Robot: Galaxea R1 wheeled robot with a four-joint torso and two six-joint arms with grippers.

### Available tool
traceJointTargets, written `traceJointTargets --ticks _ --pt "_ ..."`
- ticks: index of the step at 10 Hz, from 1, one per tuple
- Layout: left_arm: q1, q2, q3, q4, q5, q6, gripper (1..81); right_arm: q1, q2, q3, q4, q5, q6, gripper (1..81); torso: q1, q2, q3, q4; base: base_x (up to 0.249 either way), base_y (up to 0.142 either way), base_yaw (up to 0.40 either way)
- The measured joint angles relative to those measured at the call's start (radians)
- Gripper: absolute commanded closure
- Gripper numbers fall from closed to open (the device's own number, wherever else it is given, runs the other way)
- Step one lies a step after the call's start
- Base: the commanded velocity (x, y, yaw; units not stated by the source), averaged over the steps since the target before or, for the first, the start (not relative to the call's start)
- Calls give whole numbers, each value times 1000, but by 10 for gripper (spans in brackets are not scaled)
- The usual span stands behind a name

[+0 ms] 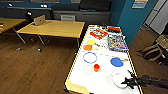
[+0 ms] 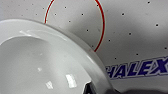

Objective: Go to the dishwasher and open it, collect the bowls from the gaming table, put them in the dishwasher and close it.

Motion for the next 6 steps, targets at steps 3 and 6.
traceJointTargets --ticks 3,6 --pt "0 1 -1 1 0 0 10 -9 -43 43 1 -3 0 811 0 0 0 0 0 0 0" --pt "-18 22 0 1 -13 2 10 46 -279 216 -9 -30 0 811 0 1 0 0 0 0 0"
